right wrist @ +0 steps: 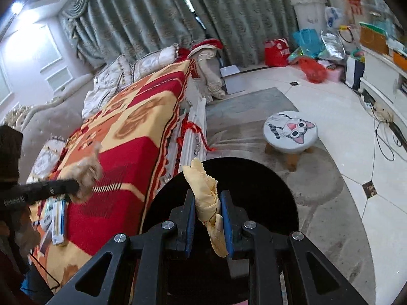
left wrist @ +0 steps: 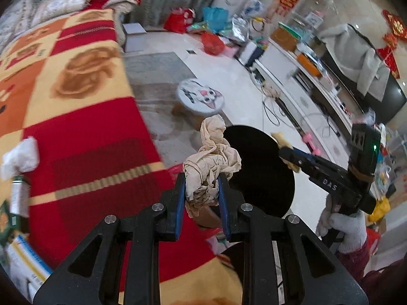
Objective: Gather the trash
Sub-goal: 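Carry the beige and yellow cloths in both grippers over the black bin, then open the left gripper over the bin while the right gripper releases the yellow cloth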
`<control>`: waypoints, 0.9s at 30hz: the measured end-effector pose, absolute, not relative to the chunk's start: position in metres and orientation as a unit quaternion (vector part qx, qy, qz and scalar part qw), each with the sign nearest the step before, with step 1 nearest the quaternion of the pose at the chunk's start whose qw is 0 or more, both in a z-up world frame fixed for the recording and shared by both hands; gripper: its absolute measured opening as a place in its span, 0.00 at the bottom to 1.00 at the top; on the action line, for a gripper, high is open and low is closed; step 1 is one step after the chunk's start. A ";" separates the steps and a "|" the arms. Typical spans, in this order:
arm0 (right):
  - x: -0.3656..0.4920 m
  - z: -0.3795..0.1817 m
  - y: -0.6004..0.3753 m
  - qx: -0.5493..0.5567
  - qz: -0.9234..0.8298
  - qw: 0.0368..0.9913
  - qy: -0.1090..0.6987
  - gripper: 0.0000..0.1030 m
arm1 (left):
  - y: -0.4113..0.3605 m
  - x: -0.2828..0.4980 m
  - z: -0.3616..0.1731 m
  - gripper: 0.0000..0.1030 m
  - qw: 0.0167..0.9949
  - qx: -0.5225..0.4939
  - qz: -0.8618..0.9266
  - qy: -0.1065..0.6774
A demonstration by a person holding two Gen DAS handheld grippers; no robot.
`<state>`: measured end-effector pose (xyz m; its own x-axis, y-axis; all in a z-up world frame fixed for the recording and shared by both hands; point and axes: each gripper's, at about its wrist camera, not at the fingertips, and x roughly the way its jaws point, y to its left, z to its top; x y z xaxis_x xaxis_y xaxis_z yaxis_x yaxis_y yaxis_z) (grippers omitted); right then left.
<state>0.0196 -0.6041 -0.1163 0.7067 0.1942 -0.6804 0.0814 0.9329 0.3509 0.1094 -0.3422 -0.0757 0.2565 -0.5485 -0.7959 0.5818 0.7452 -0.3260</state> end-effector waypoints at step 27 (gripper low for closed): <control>-0.002 -0.102 -0.603 0.232 -0.031 0.892 0.387 0.42 | -0.395 0.089 -0.089 0.53 0.799 0.006 -0.356 0.484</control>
